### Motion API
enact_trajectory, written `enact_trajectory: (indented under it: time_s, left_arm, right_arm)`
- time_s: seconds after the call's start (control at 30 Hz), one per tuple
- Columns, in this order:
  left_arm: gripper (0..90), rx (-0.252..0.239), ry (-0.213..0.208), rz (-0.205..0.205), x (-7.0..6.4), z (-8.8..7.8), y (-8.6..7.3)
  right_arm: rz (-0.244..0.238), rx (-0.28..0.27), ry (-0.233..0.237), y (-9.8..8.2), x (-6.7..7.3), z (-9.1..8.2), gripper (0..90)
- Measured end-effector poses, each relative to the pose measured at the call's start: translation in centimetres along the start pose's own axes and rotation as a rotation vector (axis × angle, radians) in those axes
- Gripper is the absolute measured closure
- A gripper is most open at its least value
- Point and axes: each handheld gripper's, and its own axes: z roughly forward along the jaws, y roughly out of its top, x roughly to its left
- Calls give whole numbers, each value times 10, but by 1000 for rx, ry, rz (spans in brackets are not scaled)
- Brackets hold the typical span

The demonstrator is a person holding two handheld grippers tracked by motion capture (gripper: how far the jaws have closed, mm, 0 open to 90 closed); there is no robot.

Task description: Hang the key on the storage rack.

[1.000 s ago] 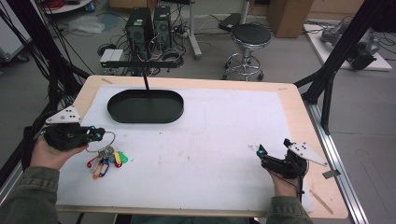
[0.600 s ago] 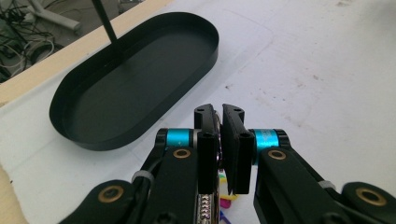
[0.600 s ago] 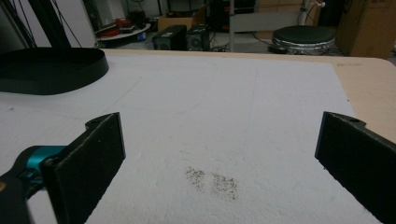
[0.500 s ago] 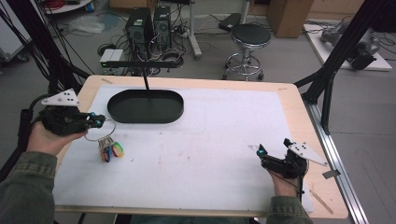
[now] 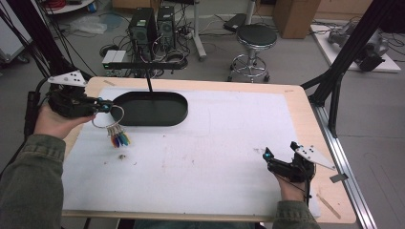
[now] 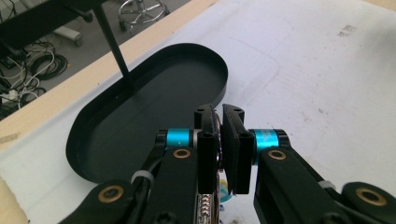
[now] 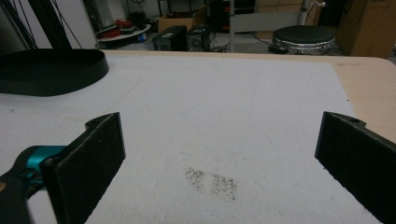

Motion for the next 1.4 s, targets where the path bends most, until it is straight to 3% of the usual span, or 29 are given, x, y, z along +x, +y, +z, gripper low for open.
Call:
enact_trajectory:
  time_s: [0.23,0.47,0.57,0.77,1.1,1.3,1.4]
  left_arm:
    - [843,-17,-25,35,1,6,19]
    - [843,-27,-32,20,12,17,32]
    - [843,-19,-55,40,14,22,39]
    - [843,1,-46,51,21,30,49]
    - [843,-27,-5,0,52,41,56]
    - [843,-25,5,-24,66,50,55]
    - [843,-54,-7,-35,73,54,55]
  right_arm:
    - [-4,7,2,0,0,1,5]
    - [2,5,1,0,0,1,5]
    - [1,4,6,0,0,2,5]
    - [1,5,17,-1,2,1,5]
    - [15,3,11,-1,1,-2,5]
    - [2,0,1,-2,0,-4,5]
    - [10,1,-2,-2,0,-6,5]
